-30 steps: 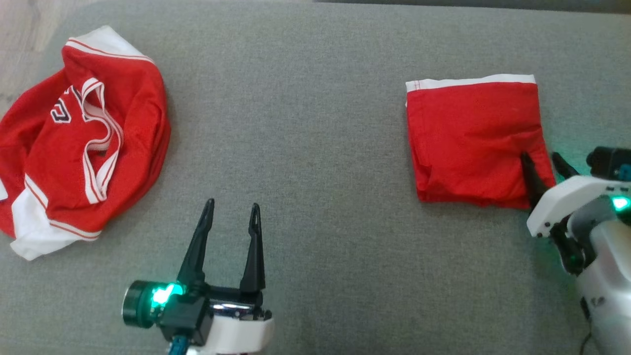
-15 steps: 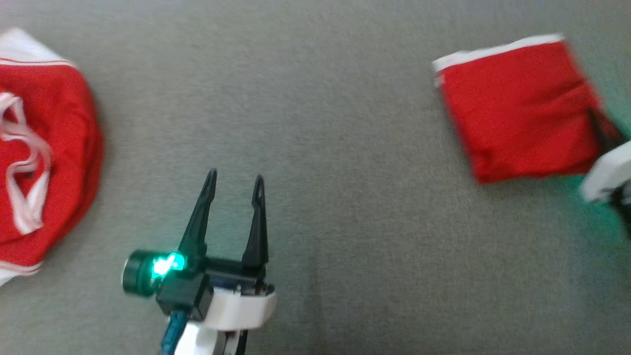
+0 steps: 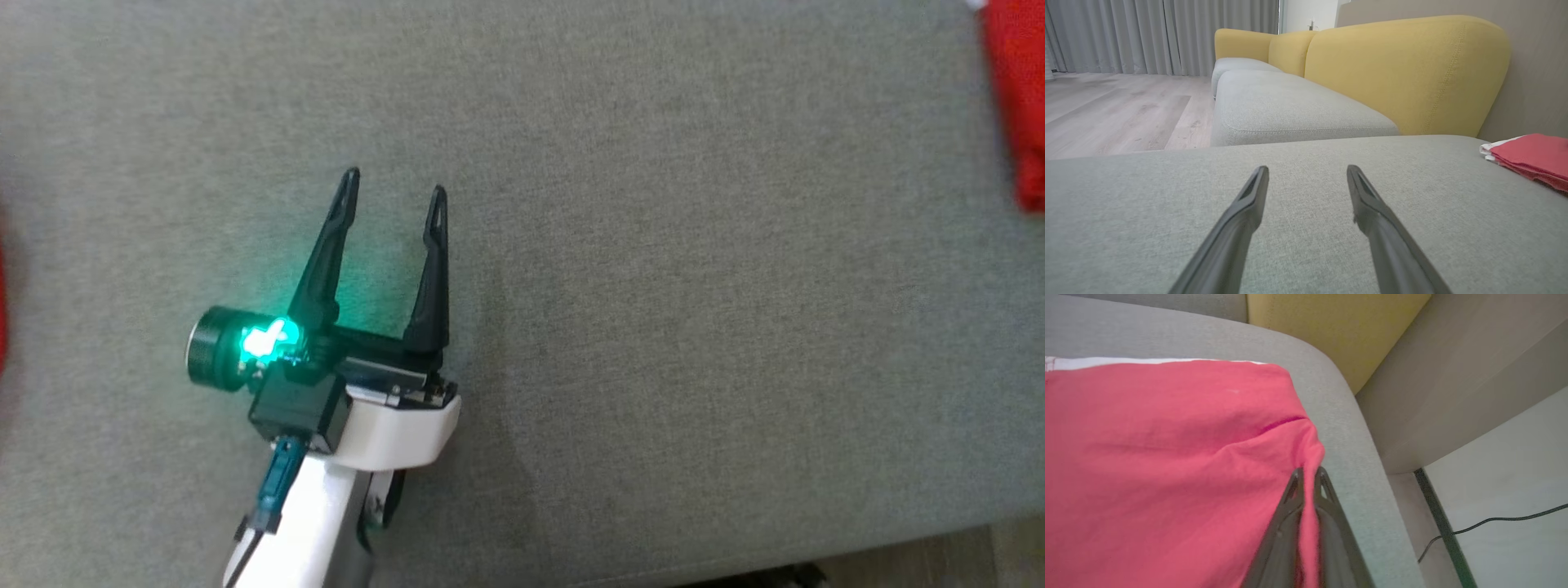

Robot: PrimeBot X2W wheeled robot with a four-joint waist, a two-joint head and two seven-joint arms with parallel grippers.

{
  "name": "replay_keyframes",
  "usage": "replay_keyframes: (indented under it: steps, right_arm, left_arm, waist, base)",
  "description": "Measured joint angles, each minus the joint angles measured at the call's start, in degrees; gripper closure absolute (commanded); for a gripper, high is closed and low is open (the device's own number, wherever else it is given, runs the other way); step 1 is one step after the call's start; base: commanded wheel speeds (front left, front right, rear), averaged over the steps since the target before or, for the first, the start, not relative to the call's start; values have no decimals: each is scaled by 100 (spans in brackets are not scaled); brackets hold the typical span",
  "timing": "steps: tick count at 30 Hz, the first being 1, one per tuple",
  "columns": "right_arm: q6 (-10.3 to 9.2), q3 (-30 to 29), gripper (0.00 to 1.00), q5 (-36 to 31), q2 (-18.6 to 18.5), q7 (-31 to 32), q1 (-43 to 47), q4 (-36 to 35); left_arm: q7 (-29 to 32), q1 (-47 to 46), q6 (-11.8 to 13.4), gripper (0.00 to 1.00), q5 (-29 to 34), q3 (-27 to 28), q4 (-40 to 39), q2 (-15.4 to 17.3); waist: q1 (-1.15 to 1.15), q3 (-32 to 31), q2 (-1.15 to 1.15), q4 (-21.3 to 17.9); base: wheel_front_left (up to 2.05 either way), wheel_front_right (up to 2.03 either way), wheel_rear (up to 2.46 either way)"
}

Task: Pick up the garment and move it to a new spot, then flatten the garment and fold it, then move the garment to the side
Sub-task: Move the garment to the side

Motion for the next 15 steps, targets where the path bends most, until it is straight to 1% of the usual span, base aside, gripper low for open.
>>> replay_keyframes:
  steps: [3, 4, 5, 6, 8, 10, 12, 15]
  right_arm:
    - [0, -423, 100, -291, -123, -11, 0, -43]
    - [0, -584, 83, -425, -146, -20, 0, -54]
    - [0, -764, 49, -599, -159, -62, 0, -55]
    - [0, -953, 0, -792, -158, -101, -1, -52]
    - [0, -1338, 0, -1185, -116, -181, -1, -46]
    - [0, -1636, 0, -1494, 66, -179, 1, -93]
    - [0, -1813, 0, -1808, 385, -199, 34, -234]
    - [0, -1924, 0, -2301, 960, -380, 188, -603]
  left_arm:
    - [0, -116, 0, 0, 1, -5, 1, 0]
    - [0, -146, -1, 0, 1, -7, 1, 0]
    - [0, -173, -12, 0, 1, -12, 7, -1]
    - [-1, -205, -44, 0, 1, -16, 16, -2]
    - [-3, -266, -54, 0, -1, -25, 52, -5]
    - [-4, -277, -60, 0, -4, -25, 88, -7]
    - [-4, -265, -56, 0, -7, -24, 126, -7]
    - [-4, -188, -35, 0, -48, -15, 176, -5]
  waist:
    - [0, 214, 0, -39]
    - [0, 273, 0, -45]
    - [0, 325, 0, -46]
    - [0, 365, 0, -41]
    - [0, 390, 0, -1]
    - [0, 338, 0, 44]
    - [-1, 234, 0, 79]
    - [-1, 10, 0, 131]
  base:
    - [0, 0, 0]
    - [0, 0, 0]
    - [0, 0, 0]
    - [0, 0, 0]
    - [0, 0, 0]
    - [0, 0, 0]
    - [0, 0, 0]
    - [0, 0, 0]
